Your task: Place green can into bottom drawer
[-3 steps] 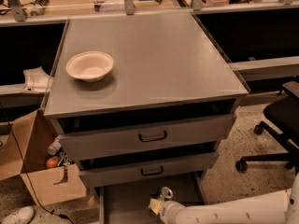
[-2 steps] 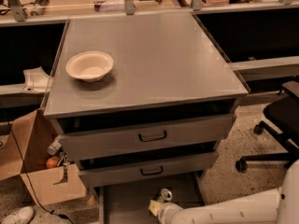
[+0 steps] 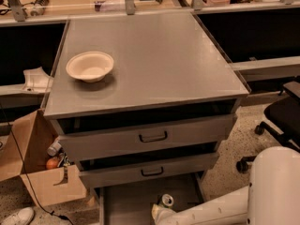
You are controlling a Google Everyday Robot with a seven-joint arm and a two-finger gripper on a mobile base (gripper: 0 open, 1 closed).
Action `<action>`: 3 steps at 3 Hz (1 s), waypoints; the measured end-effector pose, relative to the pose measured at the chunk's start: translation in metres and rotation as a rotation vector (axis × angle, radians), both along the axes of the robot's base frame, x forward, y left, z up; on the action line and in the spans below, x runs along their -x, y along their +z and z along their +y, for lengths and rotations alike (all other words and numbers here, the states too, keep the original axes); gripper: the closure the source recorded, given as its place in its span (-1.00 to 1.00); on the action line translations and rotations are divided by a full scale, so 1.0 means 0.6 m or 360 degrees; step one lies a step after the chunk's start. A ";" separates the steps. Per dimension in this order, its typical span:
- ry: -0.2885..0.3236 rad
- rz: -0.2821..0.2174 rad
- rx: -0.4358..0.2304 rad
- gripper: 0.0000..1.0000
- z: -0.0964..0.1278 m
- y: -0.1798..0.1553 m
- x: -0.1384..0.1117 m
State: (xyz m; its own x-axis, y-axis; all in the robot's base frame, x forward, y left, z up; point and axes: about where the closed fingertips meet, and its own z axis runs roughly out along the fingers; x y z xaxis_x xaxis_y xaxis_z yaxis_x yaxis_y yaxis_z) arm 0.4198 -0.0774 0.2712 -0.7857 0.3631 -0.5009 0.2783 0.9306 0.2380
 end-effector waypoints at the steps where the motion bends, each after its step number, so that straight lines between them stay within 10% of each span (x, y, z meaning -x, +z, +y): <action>1: -0.0001 0.0000 0.0000 1.00 0.000 0.000 0.000; 3: -0.0254 0.0024 0.0008 1.00 -0.039 -0.052 -0.025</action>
Offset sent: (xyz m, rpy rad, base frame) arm 0.0189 -0.0217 -0.0421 0.0011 0.0288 -0.1917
